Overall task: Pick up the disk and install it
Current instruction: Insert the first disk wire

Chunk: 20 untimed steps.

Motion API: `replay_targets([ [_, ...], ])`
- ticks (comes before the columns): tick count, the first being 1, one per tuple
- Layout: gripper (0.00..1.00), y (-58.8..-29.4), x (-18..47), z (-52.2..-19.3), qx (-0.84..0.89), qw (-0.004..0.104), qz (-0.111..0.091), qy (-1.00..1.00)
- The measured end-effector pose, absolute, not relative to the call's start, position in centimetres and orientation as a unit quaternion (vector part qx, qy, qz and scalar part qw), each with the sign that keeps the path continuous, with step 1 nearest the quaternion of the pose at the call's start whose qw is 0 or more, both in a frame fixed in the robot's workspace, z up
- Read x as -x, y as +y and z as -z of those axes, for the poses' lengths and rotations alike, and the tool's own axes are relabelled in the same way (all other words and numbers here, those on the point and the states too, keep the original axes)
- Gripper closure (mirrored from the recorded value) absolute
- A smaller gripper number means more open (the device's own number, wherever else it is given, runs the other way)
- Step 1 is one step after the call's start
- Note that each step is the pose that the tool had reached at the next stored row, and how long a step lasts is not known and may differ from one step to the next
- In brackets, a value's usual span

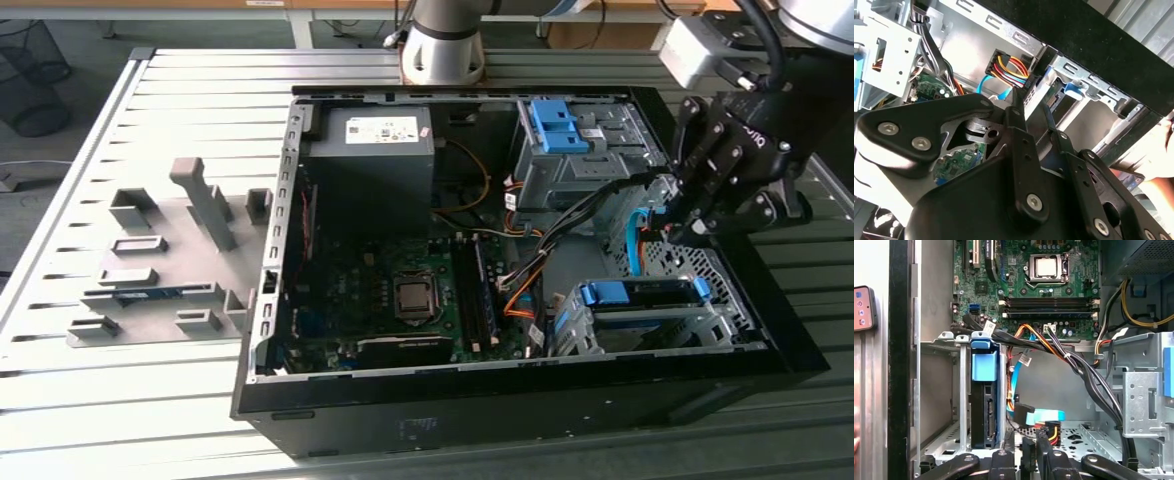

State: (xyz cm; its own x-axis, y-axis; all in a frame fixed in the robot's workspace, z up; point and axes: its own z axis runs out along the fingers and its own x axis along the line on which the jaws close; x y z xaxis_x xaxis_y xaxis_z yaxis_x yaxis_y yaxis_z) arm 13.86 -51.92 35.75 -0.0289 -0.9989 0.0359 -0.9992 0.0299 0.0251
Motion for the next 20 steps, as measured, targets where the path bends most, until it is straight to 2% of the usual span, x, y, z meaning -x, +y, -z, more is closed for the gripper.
replay_targets([
  [13,0.7,-51.74,-14.02,-35.19,-0.711,0.024,-0.004,-0.703],
  [15,0.83,-51.73,-14.04,-35.16,-0.711,0.024,-0.004,-0.703],
  [20,0.84,-51.73,-13.83,-35.12,-0.711,0.023,-0.004,-0.703],
])
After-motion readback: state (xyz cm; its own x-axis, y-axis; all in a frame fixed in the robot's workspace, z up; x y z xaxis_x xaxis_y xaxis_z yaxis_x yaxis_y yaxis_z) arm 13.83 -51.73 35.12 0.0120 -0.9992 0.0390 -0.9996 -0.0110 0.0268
